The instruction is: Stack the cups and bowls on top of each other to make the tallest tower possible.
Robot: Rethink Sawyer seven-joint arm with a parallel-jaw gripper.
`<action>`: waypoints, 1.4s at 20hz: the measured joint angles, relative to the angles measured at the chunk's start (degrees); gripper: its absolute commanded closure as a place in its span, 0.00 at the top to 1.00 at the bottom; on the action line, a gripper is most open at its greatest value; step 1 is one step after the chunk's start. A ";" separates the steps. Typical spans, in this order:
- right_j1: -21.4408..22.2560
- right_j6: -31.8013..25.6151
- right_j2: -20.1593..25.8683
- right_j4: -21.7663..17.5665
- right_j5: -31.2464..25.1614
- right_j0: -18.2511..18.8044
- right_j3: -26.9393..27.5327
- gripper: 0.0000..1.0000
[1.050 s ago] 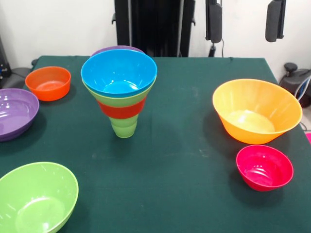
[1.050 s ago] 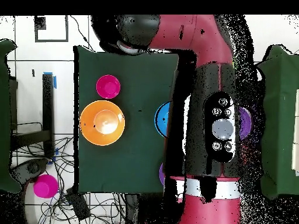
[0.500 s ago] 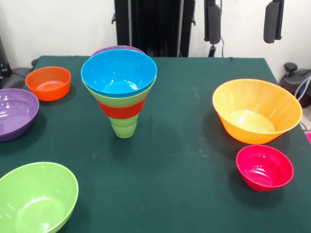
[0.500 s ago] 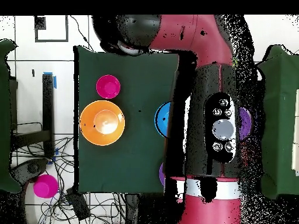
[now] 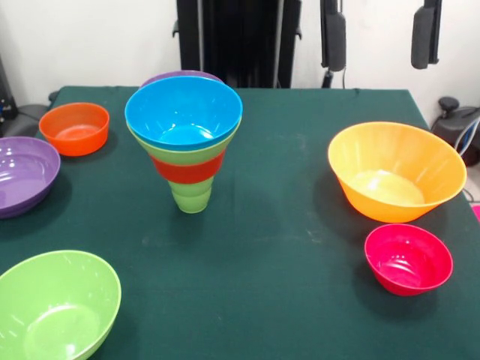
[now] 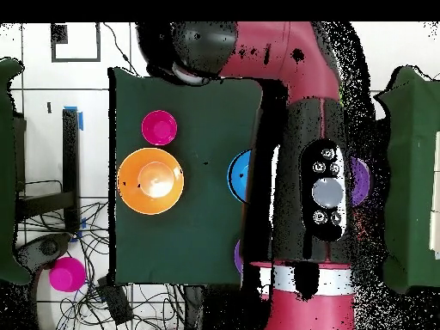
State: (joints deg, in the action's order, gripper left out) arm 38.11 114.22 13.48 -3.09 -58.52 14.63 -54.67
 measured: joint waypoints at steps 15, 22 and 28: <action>-2.74 0.00 -1.93 1.27 2.11 -0.21 -0.94 1.00; -10.43 0.00 -1.24 -0.44 -5.59 0.19 13.32 1.00; -13.06 0.00 -1.15 -0.57 -5.87 0.64 16.48 1.00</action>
State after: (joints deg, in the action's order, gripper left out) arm 25.05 114.22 12.32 -3.66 -64.39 15.26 -38.19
